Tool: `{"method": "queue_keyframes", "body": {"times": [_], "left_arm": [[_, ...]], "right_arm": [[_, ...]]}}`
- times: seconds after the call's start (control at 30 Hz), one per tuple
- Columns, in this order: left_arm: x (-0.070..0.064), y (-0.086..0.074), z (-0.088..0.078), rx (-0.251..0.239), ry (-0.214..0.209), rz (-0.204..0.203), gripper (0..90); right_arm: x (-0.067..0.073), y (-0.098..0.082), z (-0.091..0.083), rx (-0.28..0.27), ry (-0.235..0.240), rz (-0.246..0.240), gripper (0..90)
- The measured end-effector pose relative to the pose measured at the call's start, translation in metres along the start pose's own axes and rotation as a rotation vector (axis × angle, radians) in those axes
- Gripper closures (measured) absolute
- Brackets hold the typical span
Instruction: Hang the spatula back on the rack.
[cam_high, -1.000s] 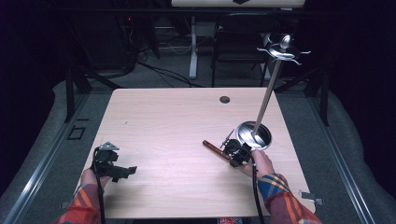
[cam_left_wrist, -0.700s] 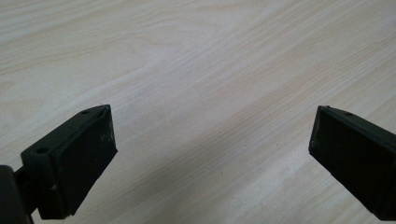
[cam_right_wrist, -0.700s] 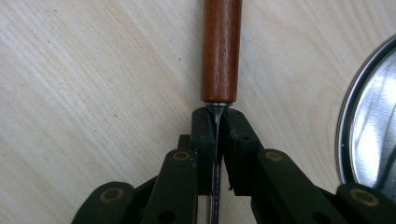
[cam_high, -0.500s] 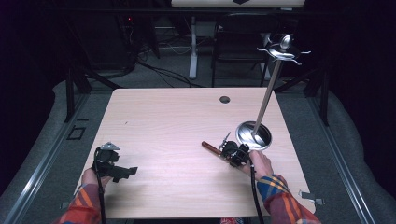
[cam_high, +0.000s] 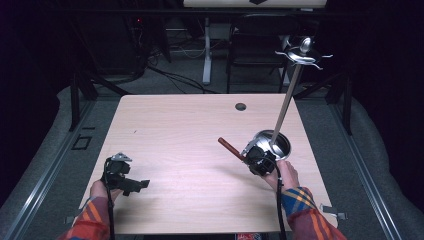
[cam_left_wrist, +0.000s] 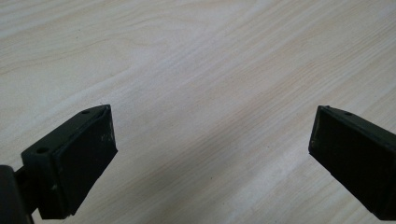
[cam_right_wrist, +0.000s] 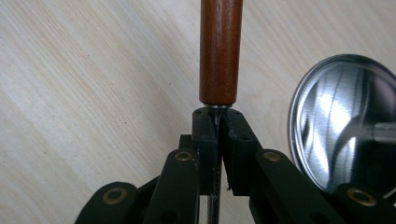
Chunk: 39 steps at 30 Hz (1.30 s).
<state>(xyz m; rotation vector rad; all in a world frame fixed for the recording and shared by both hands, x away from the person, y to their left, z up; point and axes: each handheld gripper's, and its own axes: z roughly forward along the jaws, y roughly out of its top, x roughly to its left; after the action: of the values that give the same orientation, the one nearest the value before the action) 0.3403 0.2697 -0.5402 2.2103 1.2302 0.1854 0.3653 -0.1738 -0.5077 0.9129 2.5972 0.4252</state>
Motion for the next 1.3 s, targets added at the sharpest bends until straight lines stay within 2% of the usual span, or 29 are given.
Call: {"method": "queue_keyframes", "body": {"times": [0.2,0.33,0.4,0.53,0.93,1.0,1.2,1.27,1.3], "left_arm": [[0.001,0.000,-0.001,-0.001,0.000,0.002,0.5],[0.001,-0.001,0.000,-0.003,0.003,-0.005,0.5],[0.002,-0.002,0.000,-0.005,0.002,-0.009,0.5],[0.002,0.000,0.003,0.002,-0.002,-0.007,0.5],[-0.003,0.007,0.014,0.007,-0.024,0.021,0.4],[-0.003,0.008,0.017,0.016,-0.026,0.022,0.5],[-0.002,0.011,0.021,0.028,-0.039,0.032,0.6],[-0.002,0.012,0.019,0.010,-0.040,0.027,0.5],[-0.002,0.013,0.019,0.010,-0.039,0.040,0.5]], "right_arm": [[-0.003,-0.002,-0.012,-0.056,-0.002,0.017,83.9],[-0.006,-0.004,-0.022,-0.099,-0.024,0.037,84.0],[-0.007,-0.006,-0.027,-0.136,-0.052,0.056,84.0],[-0.009,-0.008,-0.037,-0.174,-0.069,0.083,84.1],[-0.013,-0.018,-0.055,-0.216,-0.078,0.123,84.0],[-0.016,-0.020,-0.060,-0.240,-0.076,0.152,84.1],[-0.020,-0.025,-0.074,-0.277,-0.080,0.184,84.2],[-0.020,-0.026,-0.074,-0.276,-0.081,0.184,84.2],[-0.020,-0.026,-0.075,-0.274,-0.086,0.184,84.2]]}}
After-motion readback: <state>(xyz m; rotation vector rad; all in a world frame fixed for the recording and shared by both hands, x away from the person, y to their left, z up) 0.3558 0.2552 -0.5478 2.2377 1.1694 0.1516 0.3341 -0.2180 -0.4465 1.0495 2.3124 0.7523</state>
